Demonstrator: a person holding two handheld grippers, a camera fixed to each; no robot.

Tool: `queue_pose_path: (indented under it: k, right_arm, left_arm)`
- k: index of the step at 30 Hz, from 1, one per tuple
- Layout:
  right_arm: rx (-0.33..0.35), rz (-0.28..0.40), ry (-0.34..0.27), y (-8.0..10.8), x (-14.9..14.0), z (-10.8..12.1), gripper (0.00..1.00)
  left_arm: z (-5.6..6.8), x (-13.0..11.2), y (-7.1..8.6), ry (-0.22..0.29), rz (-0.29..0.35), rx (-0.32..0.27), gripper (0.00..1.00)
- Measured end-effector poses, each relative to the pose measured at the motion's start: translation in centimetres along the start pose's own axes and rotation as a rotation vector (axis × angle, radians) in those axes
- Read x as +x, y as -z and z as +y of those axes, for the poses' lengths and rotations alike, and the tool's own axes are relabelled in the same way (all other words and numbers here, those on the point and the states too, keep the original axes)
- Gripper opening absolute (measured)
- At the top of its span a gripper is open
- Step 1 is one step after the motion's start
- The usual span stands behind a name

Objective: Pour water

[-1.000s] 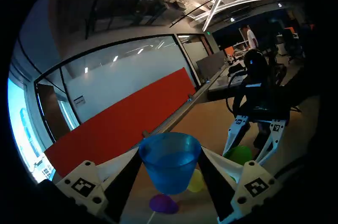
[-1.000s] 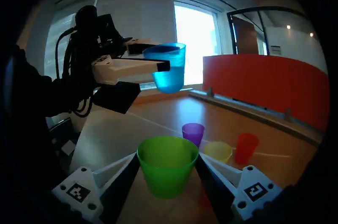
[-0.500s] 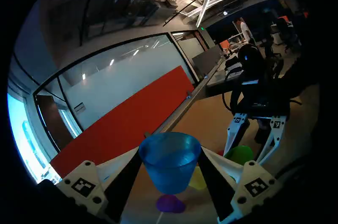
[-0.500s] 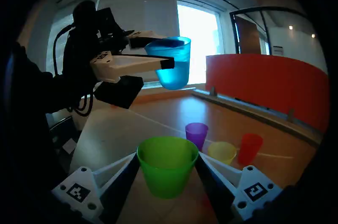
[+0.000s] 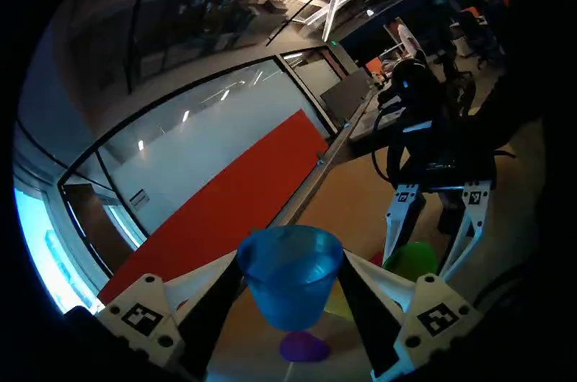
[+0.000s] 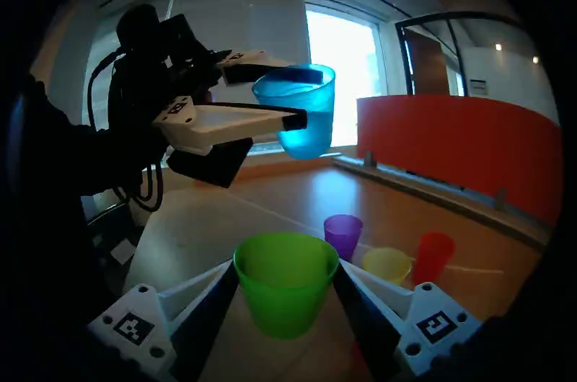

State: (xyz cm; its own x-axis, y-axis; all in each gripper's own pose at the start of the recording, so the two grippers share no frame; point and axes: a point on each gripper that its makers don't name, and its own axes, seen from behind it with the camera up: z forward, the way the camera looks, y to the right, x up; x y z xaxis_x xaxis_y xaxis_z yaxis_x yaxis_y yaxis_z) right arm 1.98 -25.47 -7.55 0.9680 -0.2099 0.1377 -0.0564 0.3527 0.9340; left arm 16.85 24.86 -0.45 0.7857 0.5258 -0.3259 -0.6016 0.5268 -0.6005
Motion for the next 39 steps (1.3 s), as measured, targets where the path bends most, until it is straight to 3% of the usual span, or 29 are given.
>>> queue_pose_path:
  k: [18, 39]
  right_arm:
    - [0.005, 0.01, -0.001, -0.35, 0.47, -0.1, 0.91]
    - [0.003, 0.023, 0.001, -0.51, 0.91, -0.08, 0.91]
  left_arm:
    - [0.59, 0.02, -0.3, -0.123, -0.01, 0.014, 0.86]
    - [0.77, 0.32, -0.8, -0.202, -0.007, 0.014, 0.86]
